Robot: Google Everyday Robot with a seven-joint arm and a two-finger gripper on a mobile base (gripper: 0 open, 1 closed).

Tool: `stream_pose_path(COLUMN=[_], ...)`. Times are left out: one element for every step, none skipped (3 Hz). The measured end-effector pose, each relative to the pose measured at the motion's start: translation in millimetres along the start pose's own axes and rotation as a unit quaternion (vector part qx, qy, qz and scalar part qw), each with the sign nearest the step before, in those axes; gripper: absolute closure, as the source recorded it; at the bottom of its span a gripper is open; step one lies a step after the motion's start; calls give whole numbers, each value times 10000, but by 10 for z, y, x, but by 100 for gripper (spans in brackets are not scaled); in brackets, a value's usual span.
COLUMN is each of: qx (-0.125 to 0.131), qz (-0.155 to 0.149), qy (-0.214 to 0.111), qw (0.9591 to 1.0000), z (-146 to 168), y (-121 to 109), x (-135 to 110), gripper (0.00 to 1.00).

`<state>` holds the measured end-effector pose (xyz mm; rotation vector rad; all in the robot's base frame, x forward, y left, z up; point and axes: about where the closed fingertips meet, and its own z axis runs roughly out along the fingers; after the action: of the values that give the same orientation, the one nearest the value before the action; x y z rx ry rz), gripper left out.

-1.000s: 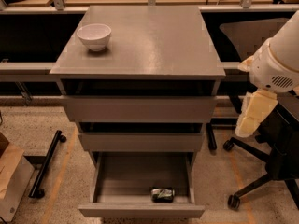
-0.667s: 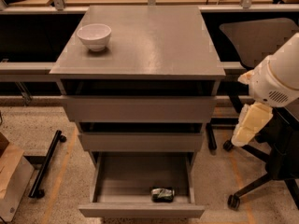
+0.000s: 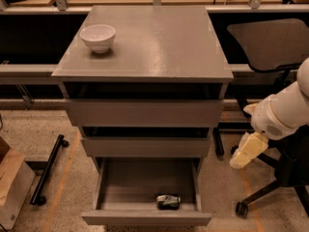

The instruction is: Pick green can from bottom drawer and place on counter

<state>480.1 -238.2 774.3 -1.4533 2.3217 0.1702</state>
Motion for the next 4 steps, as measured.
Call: stream_pose_path(qx=[-228,-273,-342,-498], qz=[199,222,383,462], qy=[-190,-195,-296,-486], qw=[9994,9992,9982,9965], z=[393,451,588,908], y=[-40,-38,-8,23], x=[20,39,43,-2], gripper=[0,0,0,0])
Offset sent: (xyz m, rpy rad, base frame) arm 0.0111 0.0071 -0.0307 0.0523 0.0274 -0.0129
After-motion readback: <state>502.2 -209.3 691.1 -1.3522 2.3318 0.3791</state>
